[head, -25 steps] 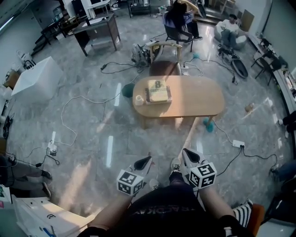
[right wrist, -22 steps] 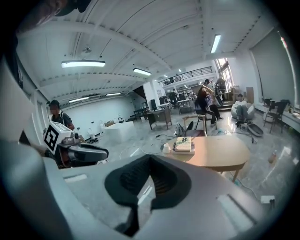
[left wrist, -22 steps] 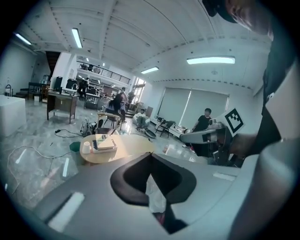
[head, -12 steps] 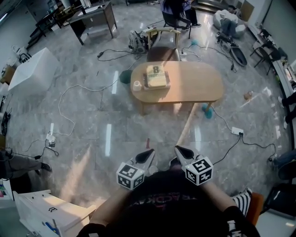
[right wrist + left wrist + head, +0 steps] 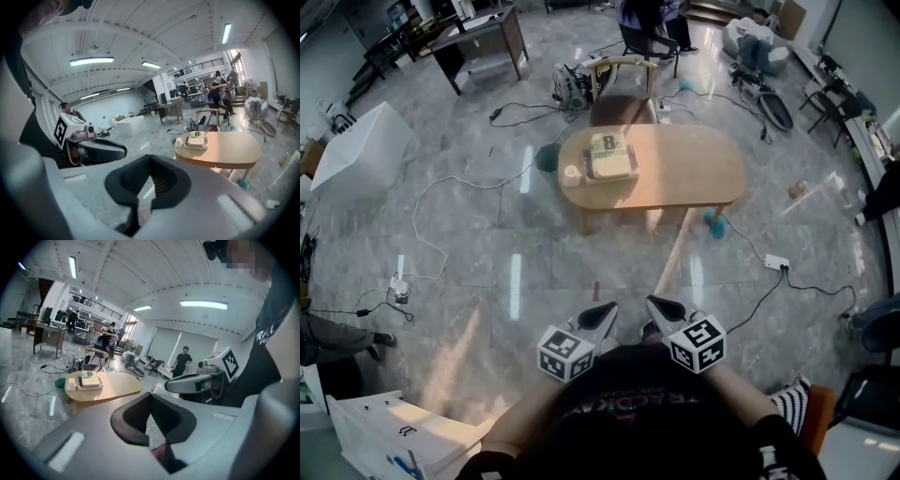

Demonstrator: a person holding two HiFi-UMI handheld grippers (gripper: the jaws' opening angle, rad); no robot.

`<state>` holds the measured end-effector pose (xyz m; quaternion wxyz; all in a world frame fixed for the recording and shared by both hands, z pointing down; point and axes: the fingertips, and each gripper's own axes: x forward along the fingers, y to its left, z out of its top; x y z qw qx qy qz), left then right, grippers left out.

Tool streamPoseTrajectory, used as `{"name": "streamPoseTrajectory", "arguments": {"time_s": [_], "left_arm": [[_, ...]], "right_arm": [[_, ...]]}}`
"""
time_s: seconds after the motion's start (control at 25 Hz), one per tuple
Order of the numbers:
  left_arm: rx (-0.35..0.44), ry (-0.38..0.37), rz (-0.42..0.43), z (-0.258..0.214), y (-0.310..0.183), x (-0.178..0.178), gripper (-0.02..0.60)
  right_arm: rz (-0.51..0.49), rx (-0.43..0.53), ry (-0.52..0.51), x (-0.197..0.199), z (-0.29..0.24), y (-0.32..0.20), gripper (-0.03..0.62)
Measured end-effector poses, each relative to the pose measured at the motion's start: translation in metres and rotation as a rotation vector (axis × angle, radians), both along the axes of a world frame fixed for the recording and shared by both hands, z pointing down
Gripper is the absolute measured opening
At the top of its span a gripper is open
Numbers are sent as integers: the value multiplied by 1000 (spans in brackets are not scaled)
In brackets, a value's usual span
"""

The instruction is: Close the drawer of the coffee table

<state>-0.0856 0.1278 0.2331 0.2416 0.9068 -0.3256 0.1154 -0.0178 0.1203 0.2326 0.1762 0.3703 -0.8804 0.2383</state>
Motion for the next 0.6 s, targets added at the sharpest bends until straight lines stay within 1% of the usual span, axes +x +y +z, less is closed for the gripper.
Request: {"name": "streamPoseTrajectory", "arguments": {"time_s": [0.12,0.36,0.6], "left_arm": [[4,4,8,-1,0,-2,5],[18,-1,38,0,3,0,5],[21,-5,44,-3,5,-2,5]], "right_arm": [[-7,3,9,-5,1,2,2],[10,-8,9,-7,6,8,2],[16,-4,5,-8,3,9,2]]}}
